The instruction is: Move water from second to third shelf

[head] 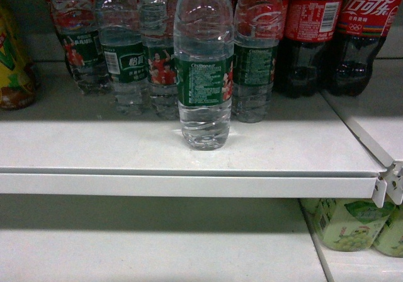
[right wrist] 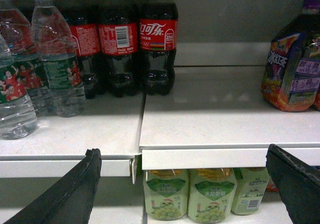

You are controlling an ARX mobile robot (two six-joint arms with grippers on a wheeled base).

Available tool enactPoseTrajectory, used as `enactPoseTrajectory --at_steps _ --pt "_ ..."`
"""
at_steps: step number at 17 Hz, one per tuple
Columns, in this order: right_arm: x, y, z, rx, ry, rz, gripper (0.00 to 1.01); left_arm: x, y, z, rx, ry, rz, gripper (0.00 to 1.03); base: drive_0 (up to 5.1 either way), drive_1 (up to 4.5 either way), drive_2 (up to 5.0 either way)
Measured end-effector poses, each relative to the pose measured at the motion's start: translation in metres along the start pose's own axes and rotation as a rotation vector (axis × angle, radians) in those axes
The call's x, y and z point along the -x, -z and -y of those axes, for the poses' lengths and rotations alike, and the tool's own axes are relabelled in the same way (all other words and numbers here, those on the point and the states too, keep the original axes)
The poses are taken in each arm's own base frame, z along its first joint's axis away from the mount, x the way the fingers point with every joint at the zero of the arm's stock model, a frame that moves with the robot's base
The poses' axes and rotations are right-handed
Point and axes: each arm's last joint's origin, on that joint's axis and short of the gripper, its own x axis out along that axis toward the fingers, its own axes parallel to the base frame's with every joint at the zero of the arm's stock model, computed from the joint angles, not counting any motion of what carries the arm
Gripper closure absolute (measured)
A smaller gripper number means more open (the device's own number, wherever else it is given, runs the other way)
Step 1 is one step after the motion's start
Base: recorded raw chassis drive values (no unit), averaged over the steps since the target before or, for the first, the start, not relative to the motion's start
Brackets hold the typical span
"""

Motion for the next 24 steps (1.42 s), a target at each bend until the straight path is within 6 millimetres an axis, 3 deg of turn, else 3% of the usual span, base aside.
enactPoseTrajectory --at_steps 16,18,19,22,24 --pt "0.0 0.0 0.0 0.0 0.0 0.0 0.03 0.0 0.0 0.0 0.0 0.0 0.0 0.05 0.0 0.0 0.0" --pt "-0.005 0.001 0.001 -0.072 0.021 -0.126 0.03 0.0 0.0 0.0 0.0 0.0 0.0 0.05 0.0 0.0 0.0" --pt "-0.013 -0.009 0.003 -0.104 0.023 -0.135 0.03 0.0 0.0 0.0 0.0 0.0 0.0 0.05 0.0 0.0 0.0" --pt "-0.042 -0.065 0.003 -0.098 -0.034 0.001 0.03 0.0 0.0 0.0 0.0 0.0 0.0 0.05 0.0 0.0 0.0" --pt "-0.065 -0.074 -0.001 -0.071 -0.066 -0.022 0.03 0.0 0.0 0.0 0.0 0.0 0.0 0.05 0.0 0.0 0.0"
